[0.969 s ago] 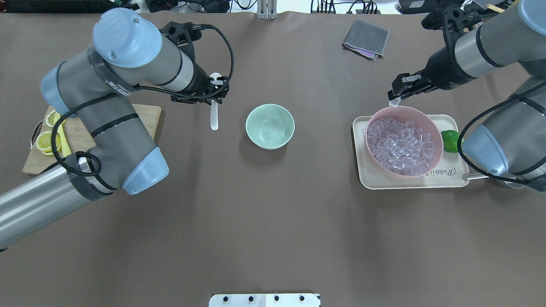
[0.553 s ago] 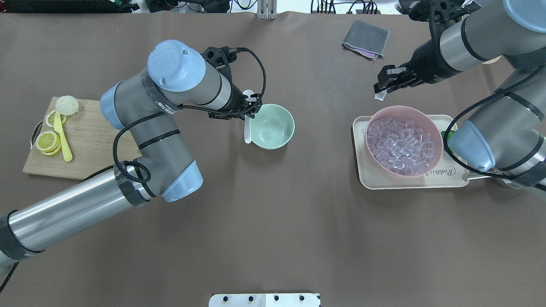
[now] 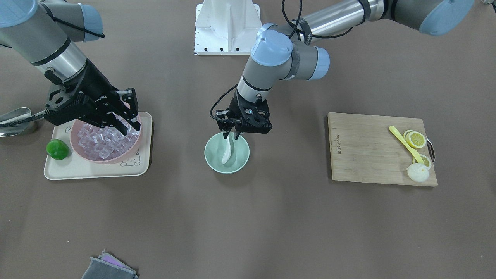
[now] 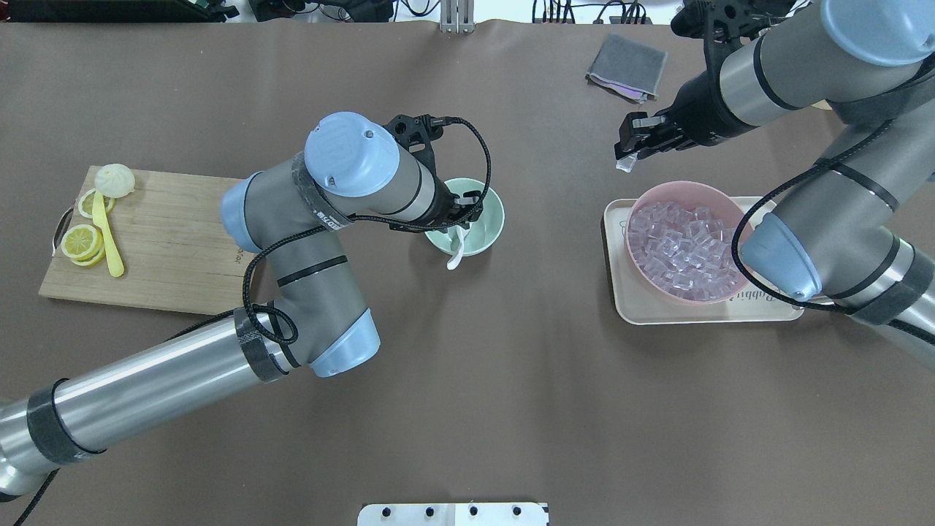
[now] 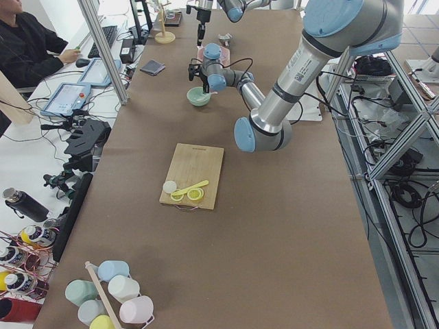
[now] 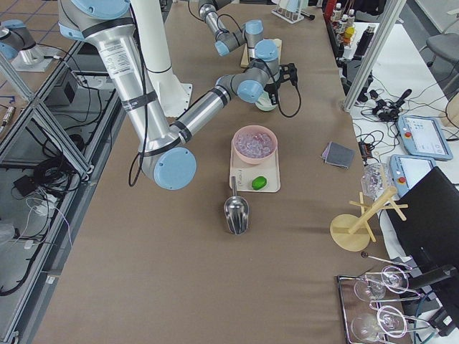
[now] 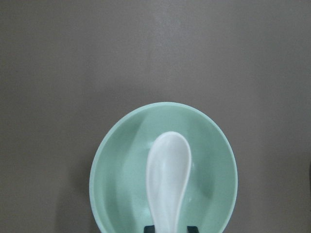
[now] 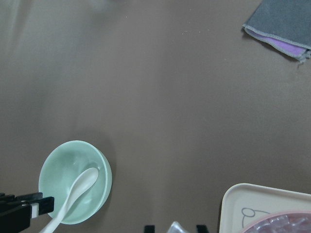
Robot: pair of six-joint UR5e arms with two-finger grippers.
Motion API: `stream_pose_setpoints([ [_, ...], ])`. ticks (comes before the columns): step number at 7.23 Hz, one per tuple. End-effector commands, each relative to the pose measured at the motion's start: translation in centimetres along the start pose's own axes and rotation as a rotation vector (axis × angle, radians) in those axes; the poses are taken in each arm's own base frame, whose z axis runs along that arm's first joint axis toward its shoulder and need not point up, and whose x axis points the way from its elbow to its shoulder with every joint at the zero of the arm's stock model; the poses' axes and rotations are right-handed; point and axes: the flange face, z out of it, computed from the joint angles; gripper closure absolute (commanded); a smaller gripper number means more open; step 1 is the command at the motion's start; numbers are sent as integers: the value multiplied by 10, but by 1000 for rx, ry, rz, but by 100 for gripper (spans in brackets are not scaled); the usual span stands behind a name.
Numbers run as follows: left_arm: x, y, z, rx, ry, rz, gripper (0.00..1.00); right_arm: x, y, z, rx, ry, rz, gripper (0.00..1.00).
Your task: Put spoon and ice into bowl
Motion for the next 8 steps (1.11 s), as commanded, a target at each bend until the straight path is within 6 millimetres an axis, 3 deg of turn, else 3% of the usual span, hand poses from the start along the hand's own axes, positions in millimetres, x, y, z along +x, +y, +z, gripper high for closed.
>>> stream_pose_setpoints([
  [1,-16,-71,-50,86,12,2,2,-27,2,13,20,0,0,100],
  [2,-61,-119,-81,34,9,74,2,-55,5,34,36,5,27,100],
  [3,-123,-148,-113,40,-13,170,2,-88,15,57,64,13,44,100],
  [5,-242,-160,-150,81,-104,343,2,-152,34,113,129,51,70,100],
  [6,-262,-157,-151,80,-121,372,2,-175,50,137,153,73,82,100],
  [8,-270,-157,-149,74,-134,362,2,-190,56,170,173,121,67,100],
])
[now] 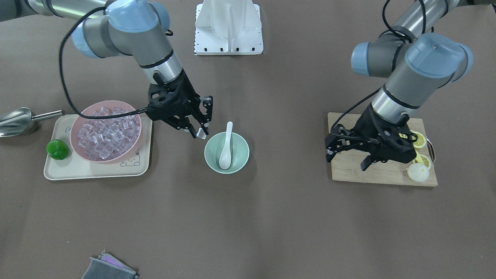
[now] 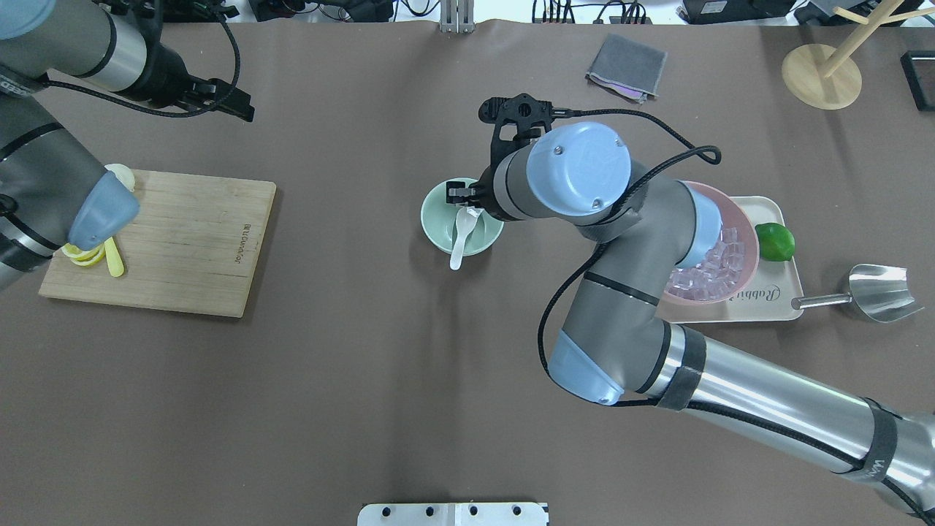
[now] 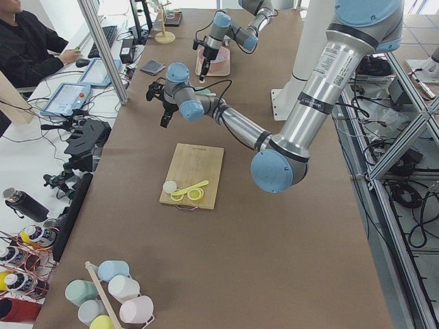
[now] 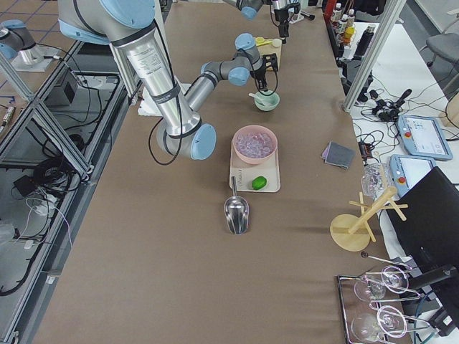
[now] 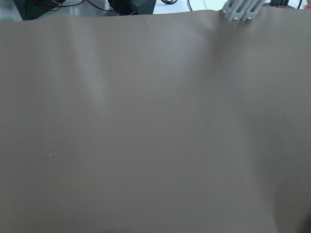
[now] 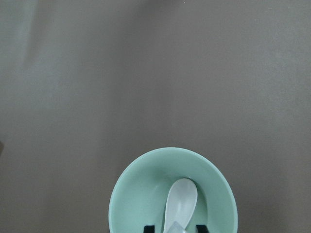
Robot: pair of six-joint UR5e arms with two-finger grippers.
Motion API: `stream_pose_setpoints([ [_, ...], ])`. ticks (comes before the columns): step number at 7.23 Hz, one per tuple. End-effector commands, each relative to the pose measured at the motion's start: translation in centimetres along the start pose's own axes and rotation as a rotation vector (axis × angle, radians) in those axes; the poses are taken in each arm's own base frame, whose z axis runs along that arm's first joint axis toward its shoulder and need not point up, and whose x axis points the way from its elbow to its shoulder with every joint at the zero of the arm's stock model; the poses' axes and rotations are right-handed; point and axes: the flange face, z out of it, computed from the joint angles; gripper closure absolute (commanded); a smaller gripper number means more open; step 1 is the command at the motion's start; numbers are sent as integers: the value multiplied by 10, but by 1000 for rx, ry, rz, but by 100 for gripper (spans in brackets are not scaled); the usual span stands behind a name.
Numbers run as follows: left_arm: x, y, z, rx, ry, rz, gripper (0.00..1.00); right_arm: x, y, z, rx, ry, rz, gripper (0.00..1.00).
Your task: Put spoon and ice into bowl
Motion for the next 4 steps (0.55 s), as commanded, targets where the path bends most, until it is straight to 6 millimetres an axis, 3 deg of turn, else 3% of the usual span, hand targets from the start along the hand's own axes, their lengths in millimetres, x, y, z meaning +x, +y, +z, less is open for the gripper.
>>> stream_pose_setpoints([
  [1,-9,5,4,-9,-10,2,2,-9,5,24,29,46,-6,100],
  [2,-8,5,6,-13,-11,2,2,-7,6,25,28,50,-5,100],
  [3,-7,3,10,-16,-12,1,2,-7,5,24,31,47,-9,36],
  [4,-7,3,9,-15,-11,2,2,-8,5,22,31,42,-3,0],
])
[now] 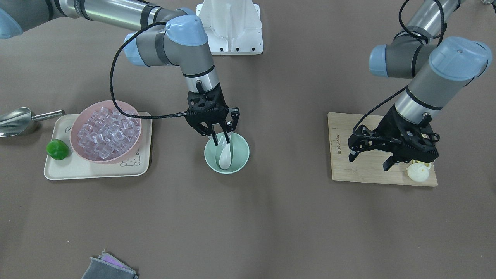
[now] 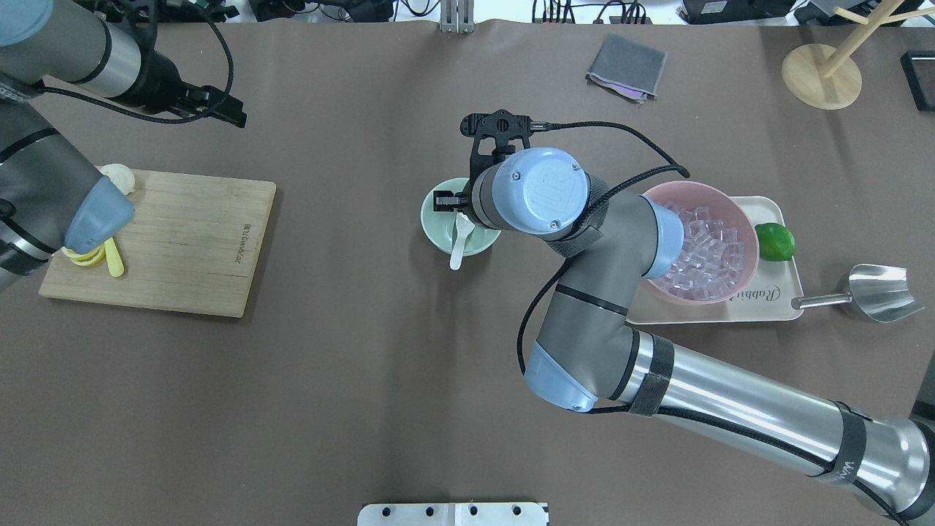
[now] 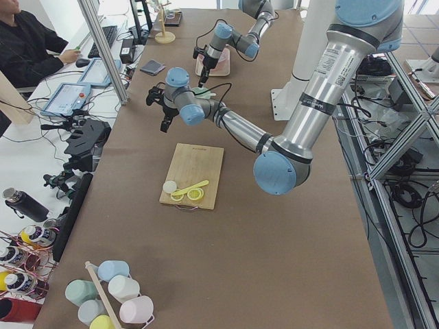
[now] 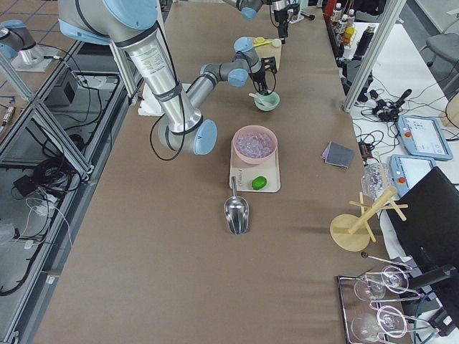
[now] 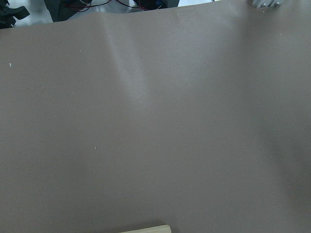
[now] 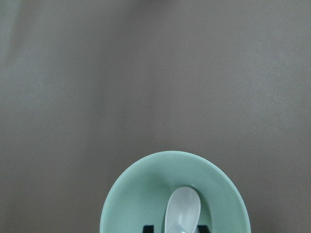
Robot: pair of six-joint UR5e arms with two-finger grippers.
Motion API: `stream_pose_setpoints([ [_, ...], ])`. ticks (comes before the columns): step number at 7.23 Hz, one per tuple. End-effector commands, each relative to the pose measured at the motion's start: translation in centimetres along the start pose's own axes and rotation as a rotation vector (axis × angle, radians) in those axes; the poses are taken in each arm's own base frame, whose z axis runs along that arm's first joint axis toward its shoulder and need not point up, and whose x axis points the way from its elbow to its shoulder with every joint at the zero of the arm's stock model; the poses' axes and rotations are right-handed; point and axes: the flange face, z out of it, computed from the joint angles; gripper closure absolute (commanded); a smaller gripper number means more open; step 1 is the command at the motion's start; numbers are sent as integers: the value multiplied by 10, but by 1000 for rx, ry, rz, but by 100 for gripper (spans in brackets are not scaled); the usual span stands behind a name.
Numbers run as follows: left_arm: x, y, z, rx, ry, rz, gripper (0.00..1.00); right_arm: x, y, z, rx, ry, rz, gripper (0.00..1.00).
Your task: Put spoon and ice into bowl
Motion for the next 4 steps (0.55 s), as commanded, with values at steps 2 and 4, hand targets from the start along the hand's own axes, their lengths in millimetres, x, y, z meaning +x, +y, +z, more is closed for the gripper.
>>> stream_pose_setpoints([
  [2,-2,3,-1,12,10,13,2,4,-16,-23,-63,-49,23,0],
  [4,-37,36,1,65,53,47,2,74,-52,-66,-188,29,43,0],
])
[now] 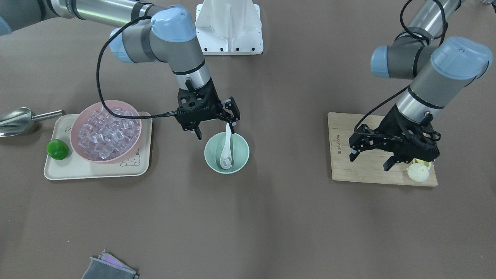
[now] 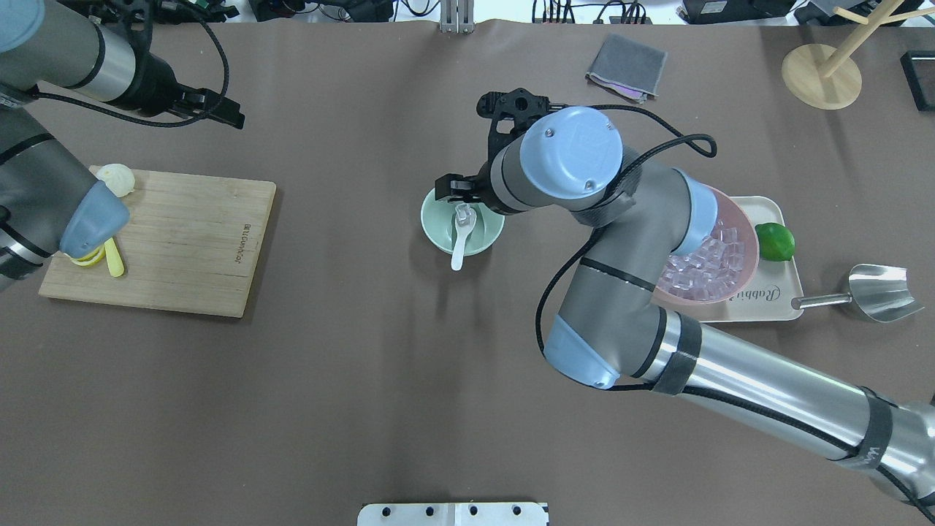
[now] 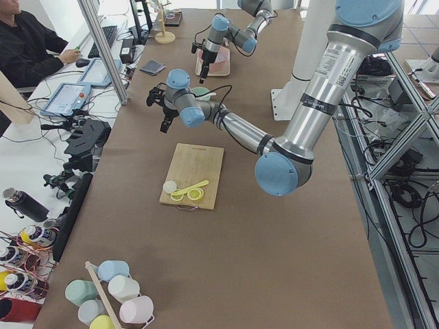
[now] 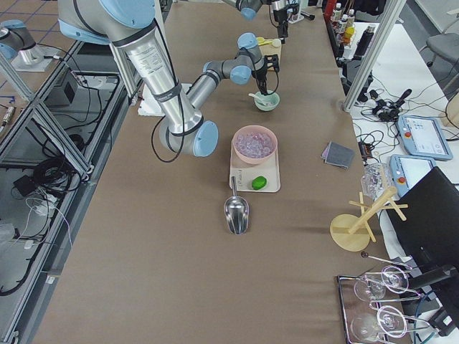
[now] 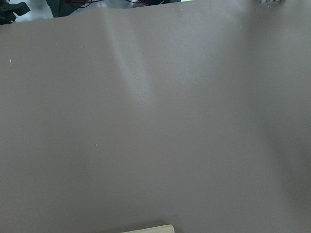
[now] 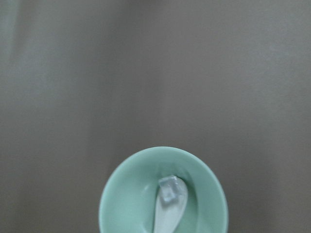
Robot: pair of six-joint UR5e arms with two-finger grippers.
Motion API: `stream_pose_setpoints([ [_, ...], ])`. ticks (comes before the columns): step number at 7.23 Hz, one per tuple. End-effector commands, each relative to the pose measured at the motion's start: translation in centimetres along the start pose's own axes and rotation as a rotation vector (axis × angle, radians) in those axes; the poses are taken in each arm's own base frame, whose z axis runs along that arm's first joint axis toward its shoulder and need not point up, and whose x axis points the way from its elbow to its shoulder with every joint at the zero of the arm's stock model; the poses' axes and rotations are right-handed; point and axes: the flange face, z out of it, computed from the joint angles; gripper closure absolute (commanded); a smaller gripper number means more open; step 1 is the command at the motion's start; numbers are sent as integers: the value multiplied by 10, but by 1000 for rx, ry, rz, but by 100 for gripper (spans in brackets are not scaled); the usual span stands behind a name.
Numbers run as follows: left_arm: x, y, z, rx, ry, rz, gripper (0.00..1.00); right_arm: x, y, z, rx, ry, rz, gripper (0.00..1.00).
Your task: Put spoon and ice into bowl
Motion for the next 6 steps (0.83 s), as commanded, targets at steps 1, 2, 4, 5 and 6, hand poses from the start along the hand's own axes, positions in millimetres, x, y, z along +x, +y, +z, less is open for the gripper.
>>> stream_pose_setpoints([
  [1,-46,35,-3,46,6,11,2,95,-30,-72,-157,111,-44,0],
  [2,-59,28,-10,92,-44,0,2,155,-41,-103,-236,188,-108,0],
  [4,-123,38,-38,61,-71,-28,2,302,-41,-125,-351,324,-284,0],
  [5,-163,46,-62,11,-67,-3,2,378,-50,-147,-399,309,-321,0],
  [6,-204,52,-89,-43,-62,-45,2,460,-60,-167,-447,234,-307,0],
])
